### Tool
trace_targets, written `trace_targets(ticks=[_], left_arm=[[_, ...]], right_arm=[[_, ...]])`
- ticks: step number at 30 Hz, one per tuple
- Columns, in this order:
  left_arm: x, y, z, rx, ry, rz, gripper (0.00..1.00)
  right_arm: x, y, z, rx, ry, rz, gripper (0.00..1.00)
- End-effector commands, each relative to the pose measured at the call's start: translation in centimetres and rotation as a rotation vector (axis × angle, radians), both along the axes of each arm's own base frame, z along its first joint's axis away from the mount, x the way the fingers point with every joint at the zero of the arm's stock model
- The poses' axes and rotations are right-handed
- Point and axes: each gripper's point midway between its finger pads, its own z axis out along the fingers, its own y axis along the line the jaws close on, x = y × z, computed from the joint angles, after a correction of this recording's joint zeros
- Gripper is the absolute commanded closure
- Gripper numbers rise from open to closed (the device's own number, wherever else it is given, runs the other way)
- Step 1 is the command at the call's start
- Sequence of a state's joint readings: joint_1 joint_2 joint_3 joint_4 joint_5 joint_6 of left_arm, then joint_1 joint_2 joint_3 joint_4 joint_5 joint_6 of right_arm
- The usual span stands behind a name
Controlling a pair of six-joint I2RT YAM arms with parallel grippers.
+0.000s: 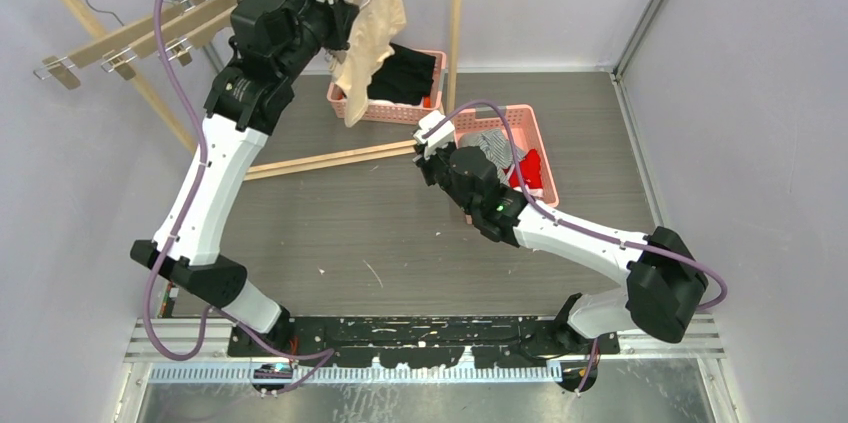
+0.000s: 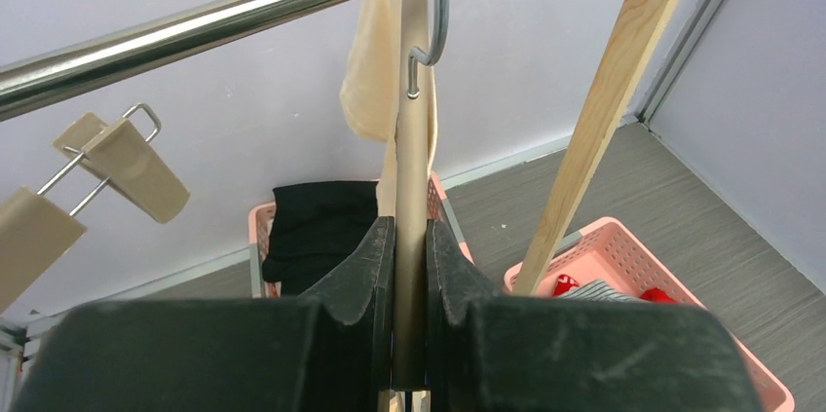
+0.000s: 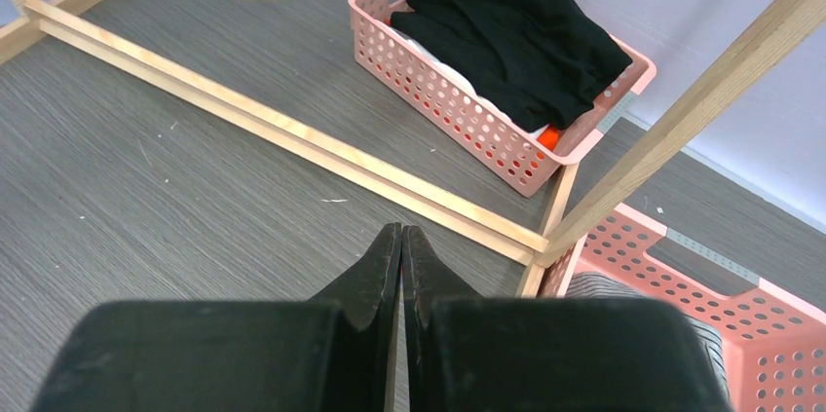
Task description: Remove the underwear clipped to the hanger
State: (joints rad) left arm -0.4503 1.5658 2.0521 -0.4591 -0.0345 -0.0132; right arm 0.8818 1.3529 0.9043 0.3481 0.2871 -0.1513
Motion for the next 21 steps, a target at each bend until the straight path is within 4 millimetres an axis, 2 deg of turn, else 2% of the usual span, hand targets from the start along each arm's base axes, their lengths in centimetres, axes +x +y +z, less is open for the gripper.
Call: trace_targets(ticks=[1,6,16,18,21], left_arm=[[-3.1,1.8,7.1,-0.095,-0.214,0.014,1.00],[-4.4,2.2,5.8,-0.097,-0.188,0.005,1.00],[-6.2,3.2,2.0,-0.064,-0.120,0.008,1.00],[-7.5,4.1,2.2,-0.061,-0.132,0.022,1.00],[-8.0,4.6,0.4,-0.032,-0.091,0.034,1.00]], right_arm=[[0.1,0.5,1.9,0.067,-0.038,-0.001,0.92],[0.2,0.6,1.8,0.071,-0.033,0.001,0.92],[0.2,1.7,1.7,0.094,-0.014,0.031,0.93],[0.2,1.8,1.6,0.095,-0.010,0.035,0.93],[0.2,1.8,1.5,0.094,-0.007,0.033,0.93]])
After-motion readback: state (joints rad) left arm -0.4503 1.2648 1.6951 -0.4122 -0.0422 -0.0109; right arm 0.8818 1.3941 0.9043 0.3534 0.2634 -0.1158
